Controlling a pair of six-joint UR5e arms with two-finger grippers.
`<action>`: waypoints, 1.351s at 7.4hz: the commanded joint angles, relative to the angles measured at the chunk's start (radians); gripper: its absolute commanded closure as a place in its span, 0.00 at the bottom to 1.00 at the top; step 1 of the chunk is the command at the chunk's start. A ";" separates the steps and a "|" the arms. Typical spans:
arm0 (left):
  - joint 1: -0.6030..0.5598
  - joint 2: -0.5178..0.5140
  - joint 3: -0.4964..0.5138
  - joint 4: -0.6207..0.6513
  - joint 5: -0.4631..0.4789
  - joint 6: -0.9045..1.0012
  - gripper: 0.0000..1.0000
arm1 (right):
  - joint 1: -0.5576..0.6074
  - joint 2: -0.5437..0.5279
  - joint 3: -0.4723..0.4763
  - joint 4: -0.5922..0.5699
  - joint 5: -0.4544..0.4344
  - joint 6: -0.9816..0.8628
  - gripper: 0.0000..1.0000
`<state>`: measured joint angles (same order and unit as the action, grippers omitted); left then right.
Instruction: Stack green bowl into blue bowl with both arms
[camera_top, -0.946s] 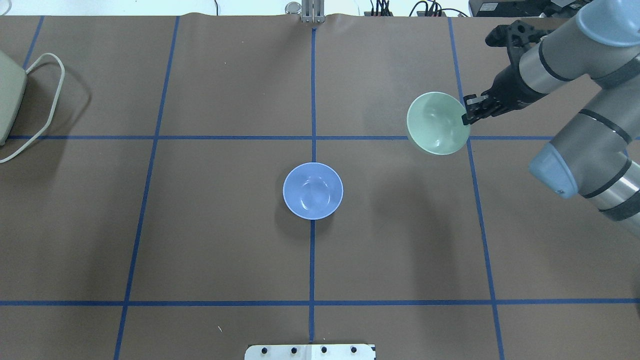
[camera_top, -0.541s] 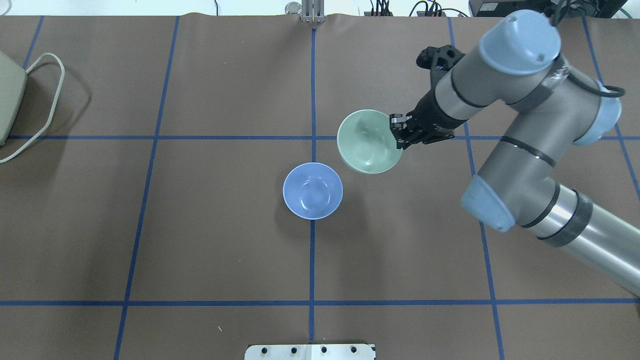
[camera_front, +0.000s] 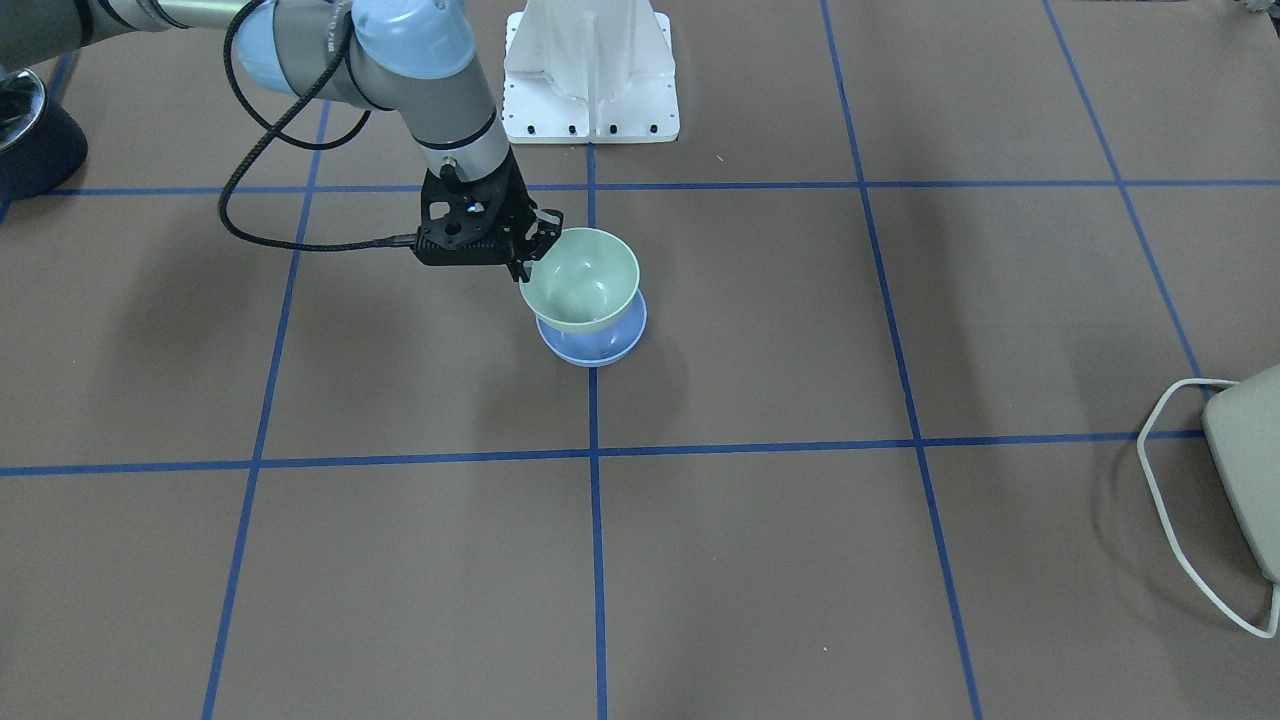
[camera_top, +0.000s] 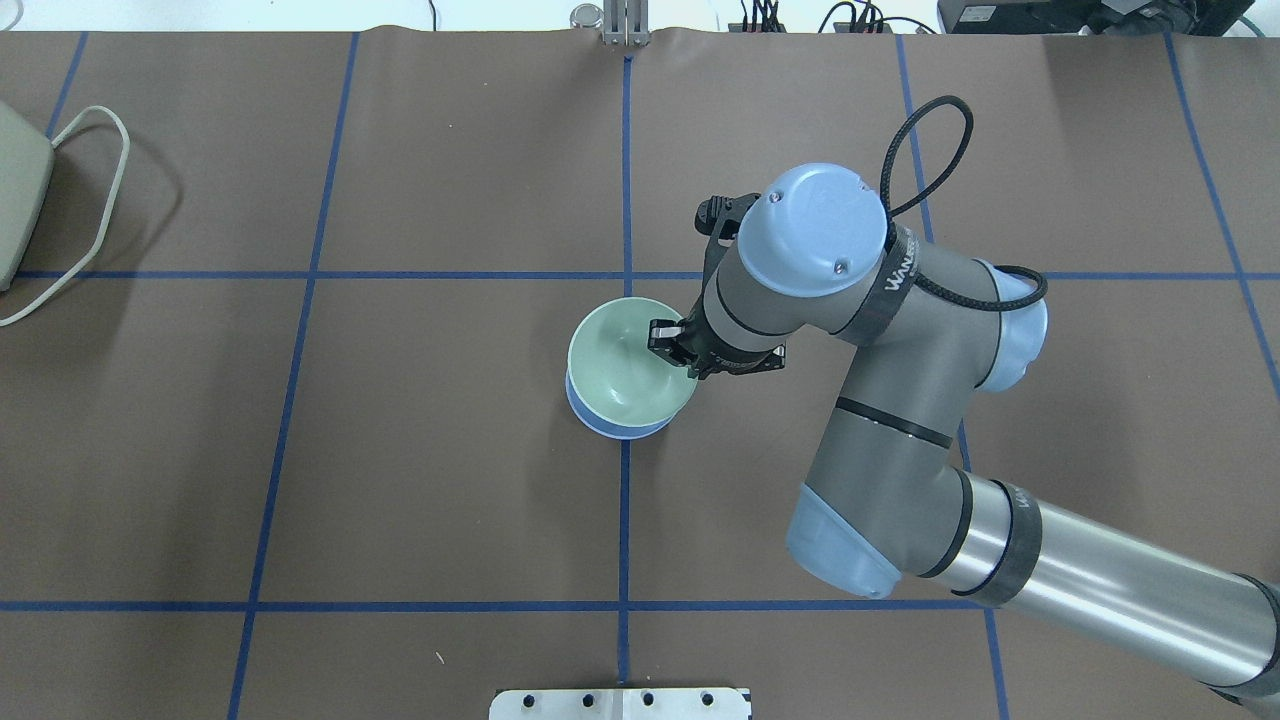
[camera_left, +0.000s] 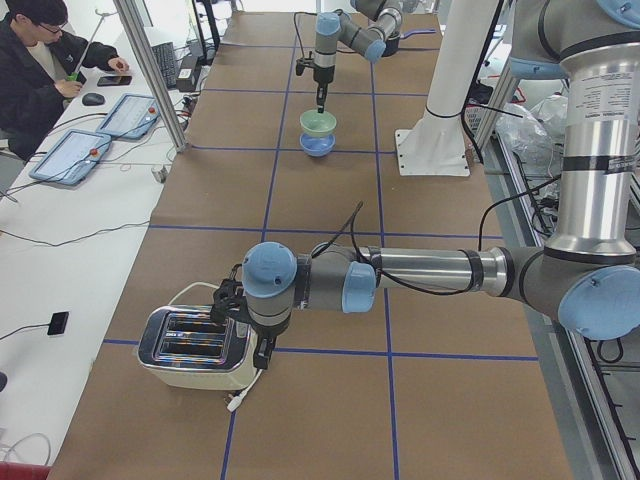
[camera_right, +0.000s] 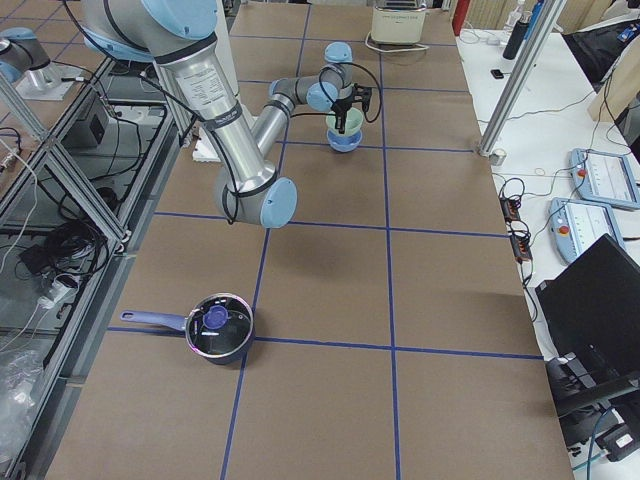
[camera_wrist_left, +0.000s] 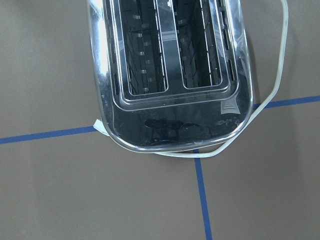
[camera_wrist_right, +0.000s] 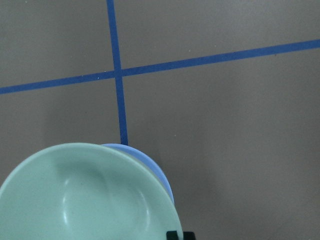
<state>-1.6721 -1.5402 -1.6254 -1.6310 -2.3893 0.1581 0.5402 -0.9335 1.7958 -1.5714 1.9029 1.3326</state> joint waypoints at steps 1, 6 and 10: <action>0.000 0.003 -0.001 -0.010 -0.001 0.000 0.02 | -0.023 0.013 -0.032 0.002 -0.024 0.002 1.00; 0.002 0.005 -0.001 -0.010 -0.001 0.003 0.02 | -0.028 0.044 -0.096 0.005 -0.022 -0.009 1.00; 0.005 0.029 -0.001 -0.047 -0.002 0.003 0.02 | -0.028 0.044 -0.142 0.062 -0.024 -0.012 1.00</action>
<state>-1.6681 -1.5183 -1.6260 -1.6639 -2.3914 0.1614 0.5124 -0.8890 1.6720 -1.5409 1.8803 1.3214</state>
